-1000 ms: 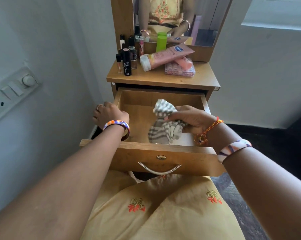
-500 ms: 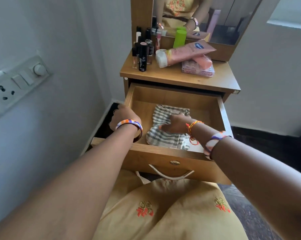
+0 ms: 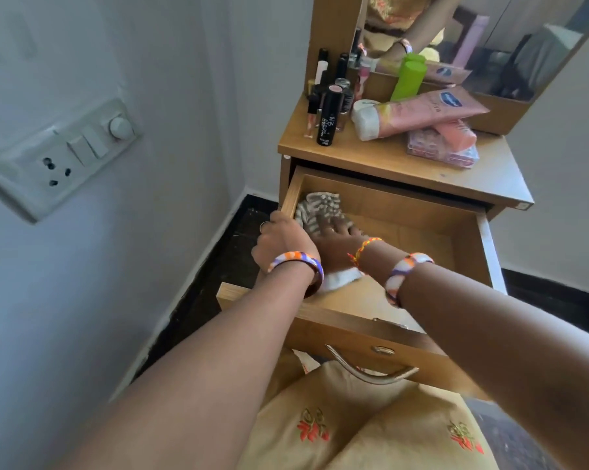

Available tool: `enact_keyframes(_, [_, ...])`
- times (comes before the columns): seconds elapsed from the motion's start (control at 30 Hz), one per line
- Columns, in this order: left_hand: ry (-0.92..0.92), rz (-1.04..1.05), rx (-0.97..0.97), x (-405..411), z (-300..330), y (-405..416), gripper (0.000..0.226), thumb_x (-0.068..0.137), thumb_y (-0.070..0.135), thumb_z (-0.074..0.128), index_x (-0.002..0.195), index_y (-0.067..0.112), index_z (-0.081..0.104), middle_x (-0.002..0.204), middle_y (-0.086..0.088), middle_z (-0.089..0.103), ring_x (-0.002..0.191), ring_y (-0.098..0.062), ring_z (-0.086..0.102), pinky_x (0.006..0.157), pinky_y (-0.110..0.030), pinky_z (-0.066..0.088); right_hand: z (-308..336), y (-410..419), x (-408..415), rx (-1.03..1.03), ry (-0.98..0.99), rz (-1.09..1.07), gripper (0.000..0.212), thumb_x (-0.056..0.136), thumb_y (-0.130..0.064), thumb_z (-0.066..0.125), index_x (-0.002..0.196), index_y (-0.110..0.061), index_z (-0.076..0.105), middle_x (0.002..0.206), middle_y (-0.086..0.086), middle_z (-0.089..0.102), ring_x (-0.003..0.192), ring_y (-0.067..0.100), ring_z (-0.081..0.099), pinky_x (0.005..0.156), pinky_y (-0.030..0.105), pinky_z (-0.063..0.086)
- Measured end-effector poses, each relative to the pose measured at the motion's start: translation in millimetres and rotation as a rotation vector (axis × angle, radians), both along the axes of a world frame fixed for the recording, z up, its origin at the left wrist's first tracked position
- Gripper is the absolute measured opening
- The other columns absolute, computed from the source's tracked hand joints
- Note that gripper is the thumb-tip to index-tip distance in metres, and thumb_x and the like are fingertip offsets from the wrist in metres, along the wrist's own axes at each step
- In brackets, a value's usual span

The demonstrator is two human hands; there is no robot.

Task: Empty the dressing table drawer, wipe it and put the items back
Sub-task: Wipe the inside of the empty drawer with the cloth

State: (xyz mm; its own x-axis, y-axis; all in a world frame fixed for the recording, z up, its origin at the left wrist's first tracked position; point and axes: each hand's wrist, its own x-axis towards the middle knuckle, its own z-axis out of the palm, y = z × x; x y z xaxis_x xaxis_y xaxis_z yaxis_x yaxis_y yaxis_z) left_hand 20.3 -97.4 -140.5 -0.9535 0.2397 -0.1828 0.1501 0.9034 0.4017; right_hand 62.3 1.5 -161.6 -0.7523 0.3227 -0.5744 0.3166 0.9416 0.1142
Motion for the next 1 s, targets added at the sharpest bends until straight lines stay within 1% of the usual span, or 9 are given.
enact_keyframes(0.1, [0.018, -0.019, -0.024, 1, 0, -1, 0.035, 0.096, 0.012, 0.044, 0.129, 0.003, 0.038, 0.127, -0.018, 0.054, 0.113, -0.032, 0.057, 0.087, -0.039, 0.047, -11, -3, 17, -0.116, -0.088, 0.181, 0.064, 0.093, -0.051, 0.036, 0.149, -0.028, 0.014, 0.156, -0.004, -0.011, 0.146, 0.022, -0.009, 0.12, 0.045, 0.005])
enact_keyframes(0.17, [0.034, -0.018, -0.038, 2, 0, -1, 0.036, 0.096, 0.013, 0.044, 0.13, 0.002, 0.038, 0.126, -0.018, 0.055, 0.112, -0.032, 0.058, 0.086, -0.039, 0.049, -14, -8, 20, -0.141, -0.184, 0.295, 0.061, 0.095, -0.047, 0.032, 0.149, -0.032, 0.008, 0.15, -0.01, -0.016, 0.142, 0.019, -0.017, 0.117, 0.046, -0.004])
enact_keyframes(0.3, [0.048, -0.034, -0.035, 3, 1, -2, 0.038, 0.095, 0.012, 0.045, 0.131, 0.0, 0.037, 0.126, -0.018, 0.055, 0.112, -0.032, 0.058, 0.085, -0.04, 0.049, -19, 5, 8, -0.107, -0.111, 0.18, 0.073, 0.089, -0.058, 0.034, 0.149, -0.025, 0.009, 0.159, 0.003, -0.003, 0.146, 0.026, -0.002, 0.117, 0.053, 0.016])
enact_keyframes(0.37, [0.038, -0.039, -0.027, 2, 1, -3, 0.04, 0.095, 0.01, 0.045, 0.132, 0.0, 0.036, 0.128, -0.018, 0.053, 0.114, -0.033, 0.056, 0.086, -0.04, 0.048, -12, 10, 7, -0.094, 0.001, 0.016, 0.067, 0.094, -0.049, 0.037, 0.149, -0.017, 0.017, 0.158, 0.01, 0.012, 0.146, 0.028, 0.014, 0.116, 0.047, 0.025])
enact_keyframes(0.5, [0.042, -0.045, -0.018, 3, 0, -4, 0.039, 0.095, 0.007, 0.043, 0.133, 0.001, 0.036, 0.13, -0.019, 0.052, 0.116, -0.035, 0.055, 0.09, -0.042, 0.047, 7, 21, 8, 0.015, 0.09, -0.029, 0.068, 0.093, -0.059, 0.028, 0.148, -0.04, -0.007, 0.159, -0.005, -0.007, 0.148, 0.025, -0.003, 0.117, 0.053, 0.005])
enact_keyframes(0.6, [0.046, -0.045, -0.027, 2, -3, -2, 0.039, 0.094, 0.008, 0.047, 0.131, 0.001, 0.038, 0.128, -0.02, 0.053, 0.114, -0.035, 0.056, 0.089, -0.042, 0.048, 2, 40, 13, 0.081, 0.028, -0.13, 0.052, 0.095, -0.043, 0.031, 0.146, -0.029, 0.028, 0.152, -0.003, 0.034, 0.137, 0.027, 0.038, 0.106, 0.051, 0.034])
enact_keyframes(0.67, [0.053, -0.046, -0.028, 1, -5, -2, 0.039, 0.093, 0.008, 0.05, 0.13, 0.0, 0.04, 0.124, -0.02, 0.055, 0.11, -0.035, 0.058, 0.087, -0.041, 0.049, 6, 43, 29, 0.163, 0.003, -0.145, 0.043, 0.096, -0.029, 0.032, 0.136, -0.021, 0.046, 0.14, -0.001, 0.05, 0.125, 0.025, 0.052, 0.099, 0.044, 0.041])
enact_keyframes(0.87, [0.052, -0.057, 0.003, -3, -11, -1, 0.038, 0.091, 0.007, 0.052, 0.127, -0.002, 0.042, 0.121, -0.023, 0.057, 0.106, -0.037, 0.06, 0.088, -0.042, 0.051, 27, 52, 83, 0.383, -0.059, -0.144, 0.037, 0.096, -0.017, 0.046, 0.131, -0.008, 0.05, 0.139, 0.009, 0.05, 0.129, 0.028, 0.048, 0.106, 0.037, 0.037])
enact_keyframes(1.0, [0.044, -0.07, 0.019, -5, -12, -2, 0.038, 0.091, 0.006, 0.052, 0.127, -0.003, 0.042, 0.121, -0.024, 0.056, 0.106, -0.037, 0.06, 0.09, -0.043, 0.052, 48, 40, 98, 0.23, -0.054, -0.202, 0.032, 0.095, -0.013, 0.046, 0.124, -0.005, 0.056, 0.125, 0.008, 0.059, 0.115, 0.029, 0.057, 0.09, 0.033, 0.047])
